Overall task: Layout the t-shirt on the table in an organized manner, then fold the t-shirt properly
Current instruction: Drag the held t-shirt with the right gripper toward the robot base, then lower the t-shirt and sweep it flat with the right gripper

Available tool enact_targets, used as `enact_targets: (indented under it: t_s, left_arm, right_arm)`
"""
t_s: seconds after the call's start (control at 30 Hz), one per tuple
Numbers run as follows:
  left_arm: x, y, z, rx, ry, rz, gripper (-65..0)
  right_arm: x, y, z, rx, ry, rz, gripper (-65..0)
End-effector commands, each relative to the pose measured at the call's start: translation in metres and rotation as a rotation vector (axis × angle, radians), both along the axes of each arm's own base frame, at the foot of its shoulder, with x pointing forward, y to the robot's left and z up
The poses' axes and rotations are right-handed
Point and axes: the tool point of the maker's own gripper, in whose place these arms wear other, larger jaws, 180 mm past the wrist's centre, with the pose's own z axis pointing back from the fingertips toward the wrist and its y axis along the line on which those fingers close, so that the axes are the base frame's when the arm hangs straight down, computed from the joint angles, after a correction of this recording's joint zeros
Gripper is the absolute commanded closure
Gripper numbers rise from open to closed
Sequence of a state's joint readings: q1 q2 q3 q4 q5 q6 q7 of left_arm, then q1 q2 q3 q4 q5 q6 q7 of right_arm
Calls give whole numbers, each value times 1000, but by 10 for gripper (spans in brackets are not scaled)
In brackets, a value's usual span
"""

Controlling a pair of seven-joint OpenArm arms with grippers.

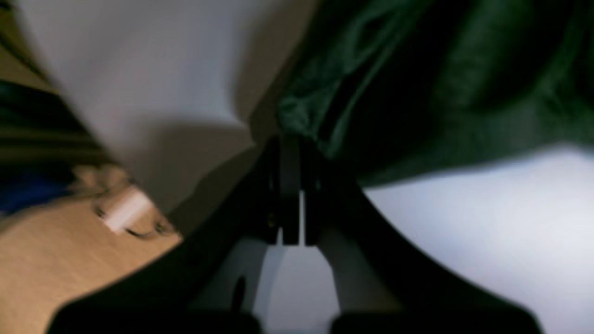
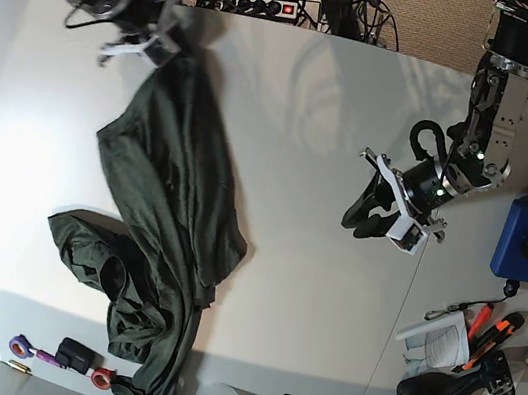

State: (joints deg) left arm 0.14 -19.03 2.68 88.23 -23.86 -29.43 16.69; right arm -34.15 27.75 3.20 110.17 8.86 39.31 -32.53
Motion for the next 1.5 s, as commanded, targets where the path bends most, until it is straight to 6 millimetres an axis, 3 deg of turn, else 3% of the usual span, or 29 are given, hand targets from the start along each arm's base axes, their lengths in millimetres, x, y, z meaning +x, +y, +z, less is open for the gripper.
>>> enact_targets:
  t_s: [0.0, 0.2, 0.4, 0.5, 0.57, 0.67, 0.8, 0.93, 1.07, 1.17, 1.23, 1.33, 1.47]
  left_arm:
    - [8, -1, 18, -30, -53, -1, -159]
    - [7, -1, 18, -31, -53, -5, -159]
    - [7, -1, 18, -32, -54, -5, -159]
    - [7, -3, 21, -51, -55, -8, -159]
    - [5, -7, 25, -80, -57, -33, -159]
    - [1, -12, 26, -86, -60, -64, -160]
    - [1, -12, 26, -85, -60, -63, -160]
    - [1, -12, 26, -85, -60, -63, -160]
    - [1, -12, 25, -82, -60, -63, -160]
    - [1, -13, 26, -84, -61, -63, -160]
    - [1, -13, 26, -85, -61, -63, -160]
    - [1, -12, 25, -80, -60, -63, -160]
    - [1, -12, 25, -81, -60, -63, -160]
  right_arm:
    - [3, -16, 6, -39, -15, -12, 0]
    - [18, -107, 36, -220, -78, -220, 0]
    - [6, -198, 68, -429, -73, -514, 0]
    - [3, -229, 90, -472, -131, -644, 0]
    - [5, -239, 103, -461, -180, -691, 0]
    - [9, -239, 111, -403, -216, -716, -17]
    - [13, -233, 112, -341, -230, -722, -265]
    - [22, -234, 121, -317, -289, -743, -280]
    - [49, -222, 144, -232, -426, -714, -279]
    - [78, -201, 167, -64, -521, -705, -279]
    - [95, -186, 171, -2, -554, -682, -279]
    - [120, -148, 160, 86, -552, -635, -279]
    - [157, -79, 137, 131, -546, -516, -279]
